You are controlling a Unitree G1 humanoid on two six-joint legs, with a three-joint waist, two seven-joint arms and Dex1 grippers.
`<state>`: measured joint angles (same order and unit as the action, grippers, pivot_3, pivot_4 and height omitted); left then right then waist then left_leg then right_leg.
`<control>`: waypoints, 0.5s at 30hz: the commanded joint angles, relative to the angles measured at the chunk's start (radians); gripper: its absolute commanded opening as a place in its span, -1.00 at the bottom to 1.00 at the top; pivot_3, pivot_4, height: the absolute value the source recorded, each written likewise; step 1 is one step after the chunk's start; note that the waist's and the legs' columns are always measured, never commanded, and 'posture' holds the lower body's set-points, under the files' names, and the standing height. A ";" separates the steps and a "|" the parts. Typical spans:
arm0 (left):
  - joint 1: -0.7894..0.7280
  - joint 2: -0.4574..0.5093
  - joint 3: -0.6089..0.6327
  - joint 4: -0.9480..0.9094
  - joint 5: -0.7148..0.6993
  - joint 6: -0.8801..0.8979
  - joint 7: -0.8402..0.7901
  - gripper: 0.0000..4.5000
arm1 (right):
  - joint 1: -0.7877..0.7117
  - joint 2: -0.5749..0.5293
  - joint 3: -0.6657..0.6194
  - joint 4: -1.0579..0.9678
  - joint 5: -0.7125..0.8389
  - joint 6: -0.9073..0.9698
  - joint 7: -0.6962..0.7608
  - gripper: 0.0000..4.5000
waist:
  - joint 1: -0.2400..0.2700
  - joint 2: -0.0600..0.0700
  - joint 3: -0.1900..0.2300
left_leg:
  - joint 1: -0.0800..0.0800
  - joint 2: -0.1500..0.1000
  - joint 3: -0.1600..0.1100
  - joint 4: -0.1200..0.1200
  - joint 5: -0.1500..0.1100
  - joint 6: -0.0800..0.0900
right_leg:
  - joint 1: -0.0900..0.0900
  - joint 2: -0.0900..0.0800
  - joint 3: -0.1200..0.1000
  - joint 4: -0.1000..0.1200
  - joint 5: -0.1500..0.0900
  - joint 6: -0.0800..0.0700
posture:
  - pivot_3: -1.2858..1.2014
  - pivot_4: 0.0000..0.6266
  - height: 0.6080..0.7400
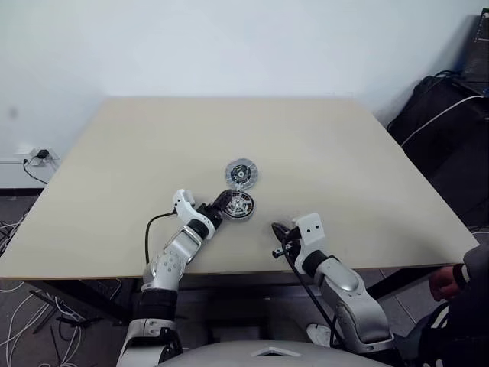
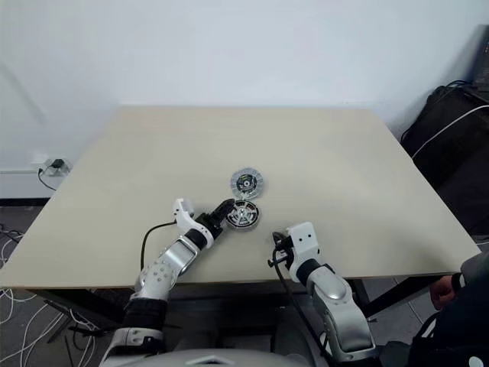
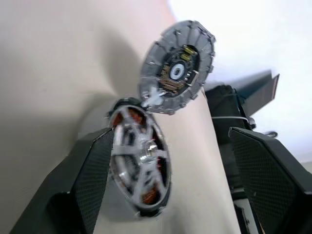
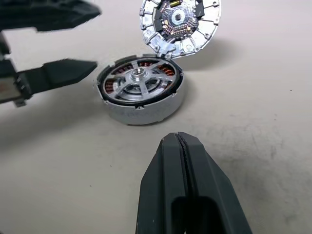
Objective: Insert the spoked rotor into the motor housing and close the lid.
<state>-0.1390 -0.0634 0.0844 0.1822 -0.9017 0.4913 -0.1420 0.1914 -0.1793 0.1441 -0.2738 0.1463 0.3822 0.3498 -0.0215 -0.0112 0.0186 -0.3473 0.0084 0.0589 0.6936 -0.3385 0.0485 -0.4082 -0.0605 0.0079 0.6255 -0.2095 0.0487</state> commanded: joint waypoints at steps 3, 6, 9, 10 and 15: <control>0.029 -0.110 -0.048 -0.094 0.029 -0.045 -0.025 0.77 | -0.020 0.005 -0.006 -0.016 0.016 -0.009 0.004 -1.00 | 0.002 0.000 0.000 | 0.000 0.000 0.000 0.000 -0.001 0.002 | 0.000 0.000 0.000 0.000 0.000 0.000 | 0.03 -1.00 1.00; 0.045 -0.096 -0.059 -0.113 0.062 -0.074 -0.026 0.77 | -0.020 0.004 -0.006 -0.017 0.016 -0.009 0.005 -1.00 | 0.002 0.000 0.000 | 0.000 0.000 0.000 0.000 -0.001 0.002 | 0.000 0.000 0.000 0.000 0.000 0.000 | 0.03 -1.00 1.00; 0.077 -0.044 -0.119 -0.149 0.205 -0.151 -0.020 0.77 | -0.019 0.004 -0.006 -0.017 0.018 -0.007 0.006 -1.00 | 0.002 0.000 0.000 | 0.000 0.000 0.000 0.000 -0.001 0.002 | 0.000 0.000 0.000 0.000 0.000 0.000 | 0.03 -1.00 1.00; 0.089 -0.028 -0.139 -0.159 0.262 -0.183 -0.016 0.77 | -0.019 0.004 -0.006 -0.017 0.018 -0.007 0.006 -1.00 | 0.002 0.000 0.000 | 0.000 0.000 0.000 0.000 -0.001 0.002 | 0.000 0.000 0.000 0.000 0.000 0.000 | 0.03 -1.00 1.00; 0.152 0.010 -0.208 -0.168 0.559 -0.434 0.032 0.77 | -0.021 0.006 -0.002 -0.012 0.017 -0.007 0.007 -1.00 | 0.004 0.000 0.000 | 0.000 0.000 0.000 0.000 -0.001 0.002 | 0.000 0.000 0.000 0.000 0.000 0.000 | 0.03 -1.00 1.00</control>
<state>0.0125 -0.0505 -0.1005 0.0692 -0.4350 0.1571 -0.1268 0.1840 -0.1764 0.1491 -0.2723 0.1464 0.3823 0.3525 -0.0170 -0.0108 0.0187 -0.3470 0.0085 0.0594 0.6936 -0.3400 0.0509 -0.4082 -0.0606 0.0082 0.6253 -0.2095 0.0486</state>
